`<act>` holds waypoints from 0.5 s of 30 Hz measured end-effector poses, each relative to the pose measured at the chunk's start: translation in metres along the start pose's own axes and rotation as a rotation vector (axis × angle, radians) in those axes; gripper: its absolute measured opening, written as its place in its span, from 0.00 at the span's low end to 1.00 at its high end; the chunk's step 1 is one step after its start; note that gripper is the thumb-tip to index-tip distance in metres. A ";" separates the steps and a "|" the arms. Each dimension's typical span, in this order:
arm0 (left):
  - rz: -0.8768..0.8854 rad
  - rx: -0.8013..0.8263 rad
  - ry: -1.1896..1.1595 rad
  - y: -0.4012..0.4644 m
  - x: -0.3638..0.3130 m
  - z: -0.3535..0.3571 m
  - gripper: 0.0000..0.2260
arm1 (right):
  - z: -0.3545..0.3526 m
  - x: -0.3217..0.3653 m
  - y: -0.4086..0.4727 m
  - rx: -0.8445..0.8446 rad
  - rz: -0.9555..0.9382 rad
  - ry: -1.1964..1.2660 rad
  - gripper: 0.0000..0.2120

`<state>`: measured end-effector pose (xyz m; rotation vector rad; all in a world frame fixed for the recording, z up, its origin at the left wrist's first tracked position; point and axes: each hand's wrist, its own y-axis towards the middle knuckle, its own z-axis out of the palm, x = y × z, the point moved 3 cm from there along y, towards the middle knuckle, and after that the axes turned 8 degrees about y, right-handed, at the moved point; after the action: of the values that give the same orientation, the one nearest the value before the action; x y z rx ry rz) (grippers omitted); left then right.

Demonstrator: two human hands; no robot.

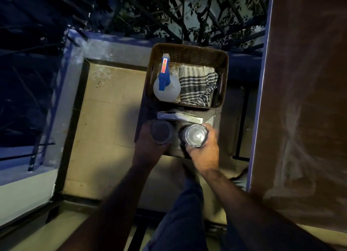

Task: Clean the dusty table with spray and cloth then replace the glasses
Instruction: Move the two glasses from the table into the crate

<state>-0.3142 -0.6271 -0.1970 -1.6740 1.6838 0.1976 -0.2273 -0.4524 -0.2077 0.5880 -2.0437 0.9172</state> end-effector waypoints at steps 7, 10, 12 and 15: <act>-0.022 0.080 0.034 0.010 0.004 0.001 0.39 | 0.003 -0.001 0.006 0.015 0.028 0.046 0.38; 0.026 0.085 0.058 0.011 0.005 0.003 0.40 | 0.003 -0.005 0.007 0.041 0.031 0.045 0.39; 0.061 0.087 0.047 0.011 0.003 0.001 0.42 | 0.001 -0.005 0.006 0.075 0.013 0.023 0.41; 0.157 -0.037 0.080 0.008 -0.009 -0.012 0.47 | -0.009 0.011 0.000 0.070 -0.149 -0.011 0.43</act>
<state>-0.3268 -0.6259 -0.1865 -1.5959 1.8831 0.2410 -0.2294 -0.4463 -0.1950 0.7737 -1.9546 0.9015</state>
